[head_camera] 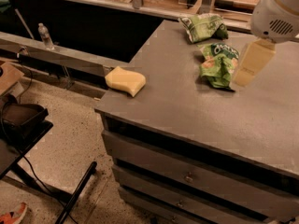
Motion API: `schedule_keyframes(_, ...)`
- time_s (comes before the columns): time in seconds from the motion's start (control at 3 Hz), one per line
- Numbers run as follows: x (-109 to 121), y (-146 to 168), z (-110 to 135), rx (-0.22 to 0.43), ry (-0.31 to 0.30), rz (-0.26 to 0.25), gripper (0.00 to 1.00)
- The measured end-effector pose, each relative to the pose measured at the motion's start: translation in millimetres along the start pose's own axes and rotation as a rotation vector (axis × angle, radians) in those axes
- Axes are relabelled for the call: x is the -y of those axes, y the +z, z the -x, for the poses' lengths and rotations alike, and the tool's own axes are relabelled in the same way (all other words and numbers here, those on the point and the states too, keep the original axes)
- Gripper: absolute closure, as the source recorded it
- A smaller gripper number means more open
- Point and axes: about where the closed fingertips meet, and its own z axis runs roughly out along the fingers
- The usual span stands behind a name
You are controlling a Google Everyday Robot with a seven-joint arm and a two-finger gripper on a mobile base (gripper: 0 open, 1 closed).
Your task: Move green rice chip bag near sponge
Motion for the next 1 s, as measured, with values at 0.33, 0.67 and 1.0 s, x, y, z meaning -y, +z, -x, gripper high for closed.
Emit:
schedule_keyframes(0.33, 46.7, 21.8, 10.3, -0.02, 0.103, -0.051, 0.0)
schedule_keyframes(0.67, 80.0, 48.4, 14.7, -0.027, 0.249, -0.082, 0.0)
schedule_keyframes(1.0, 93.9, 77.8, 12.2, -0.035, 0.388, -0.083, 0.0)
